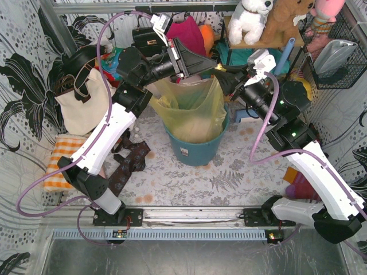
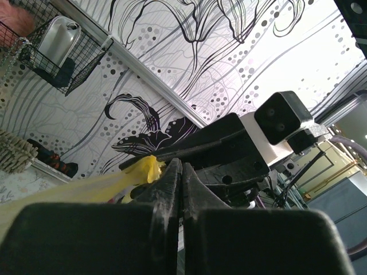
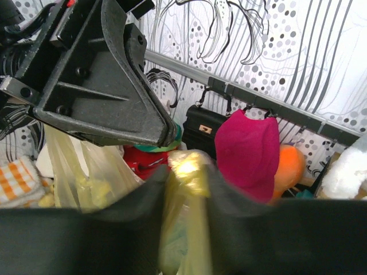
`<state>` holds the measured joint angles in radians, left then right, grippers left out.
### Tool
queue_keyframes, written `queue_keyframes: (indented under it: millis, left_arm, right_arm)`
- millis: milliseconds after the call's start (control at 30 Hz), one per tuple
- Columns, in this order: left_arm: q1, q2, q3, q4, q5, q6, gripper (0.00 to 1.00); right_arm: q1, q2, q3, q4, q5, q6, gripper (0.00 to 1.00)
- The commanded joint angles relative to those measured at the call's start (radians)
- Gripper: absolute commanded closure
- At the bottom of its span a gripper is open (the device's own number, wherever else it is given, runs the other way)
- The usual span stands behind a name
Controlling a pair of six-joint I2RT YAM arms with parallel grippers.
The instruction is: Tie the trash bag
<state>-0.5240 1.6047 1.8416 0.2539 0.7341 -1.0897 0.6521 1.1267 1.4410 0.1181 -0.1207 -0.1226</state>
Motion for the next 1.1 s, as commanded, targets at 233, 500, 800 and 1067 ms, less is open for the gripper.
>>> queue_keyframes:
  millis: [233, 500, 800, 1067]
  left_arm:
    - [0.006, -0.078, -0.107, 0.117, 0.043, 0.205, 0.37]
    - [0.01, -0.049, -0.133, 0.284, 0.233, 0.367, 0.16]
    - [0.01, -0.042, -0.166, 0.314, 0.196, 0.577, 0.14]
    - [-0.025, 0.04, -0.149, 0.506, 0.259, 0.438, 0.11]
  right_arm:
    - [0.003, -0.039, 0.06, 0.006, -0.047, -0.001, 1.0]
    - [0.003, -0.029, 0.093, -0.021, -0.071, 0.024, 1.0]
    - [0.003, -0.026, 0.111, -0.028, -0.102, 0.052, 1.0]
    - [0.003, -0.009, 0.125, -0.025, -0.114, 0.069, 1.0]
